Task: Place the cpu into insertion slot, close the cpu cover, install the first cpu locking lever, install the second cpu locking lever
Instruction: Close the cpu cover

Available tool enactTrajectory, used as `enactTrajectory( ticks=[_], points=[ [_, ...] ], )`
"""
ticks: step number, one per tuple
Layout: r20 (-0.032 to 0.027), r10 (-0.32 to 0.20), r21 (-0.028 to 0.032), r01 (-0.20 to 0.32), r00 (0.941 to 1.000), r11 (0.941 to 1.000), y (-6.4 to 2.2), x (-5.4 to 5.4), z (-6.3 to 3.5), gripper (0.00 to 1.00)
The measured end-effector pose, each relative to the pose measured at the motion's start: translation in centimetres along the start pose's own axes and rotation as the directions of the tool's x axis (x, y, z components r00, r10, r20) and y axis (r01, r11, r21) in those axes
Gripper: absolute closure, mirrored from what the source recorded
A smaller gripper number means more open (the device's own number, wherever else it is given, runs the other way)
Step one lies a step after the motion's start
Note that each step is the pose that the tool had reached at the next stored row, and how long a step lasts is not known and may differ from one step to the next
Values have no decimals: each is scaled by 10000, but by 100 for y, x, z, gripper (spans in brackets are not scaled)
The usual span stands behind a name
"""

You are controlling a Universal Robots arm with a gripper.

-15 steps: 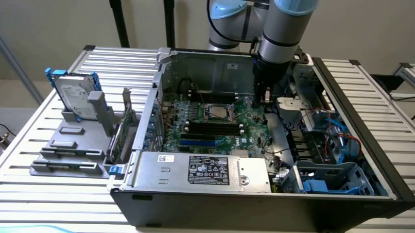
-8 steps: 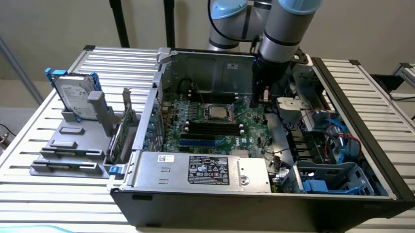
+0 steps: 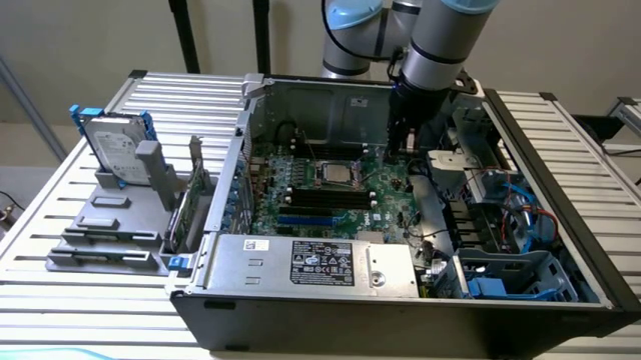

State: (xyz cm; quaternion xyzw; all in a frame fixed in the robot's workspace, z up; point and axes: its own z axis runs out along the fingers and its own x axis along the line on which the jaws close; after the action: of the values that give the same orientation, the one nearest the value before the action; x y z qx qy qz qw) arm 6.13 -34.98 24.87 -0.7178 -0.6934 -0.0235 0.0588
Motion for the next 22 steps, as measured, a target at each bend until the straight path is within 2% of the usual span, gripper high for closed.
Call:
enactTrajectory(
  ticks=[6, 16, 22],
  points=[
    [4, -4, 110, 4, 10000, 9999, -111, 0, -29, 89],
    [10, 18, 346, -18, 10000, 9994, -362, -2, -79, 89],
    [10, 39, 538, -40, 10000, 9985, -517, -7, -82, 89]
  ],
)
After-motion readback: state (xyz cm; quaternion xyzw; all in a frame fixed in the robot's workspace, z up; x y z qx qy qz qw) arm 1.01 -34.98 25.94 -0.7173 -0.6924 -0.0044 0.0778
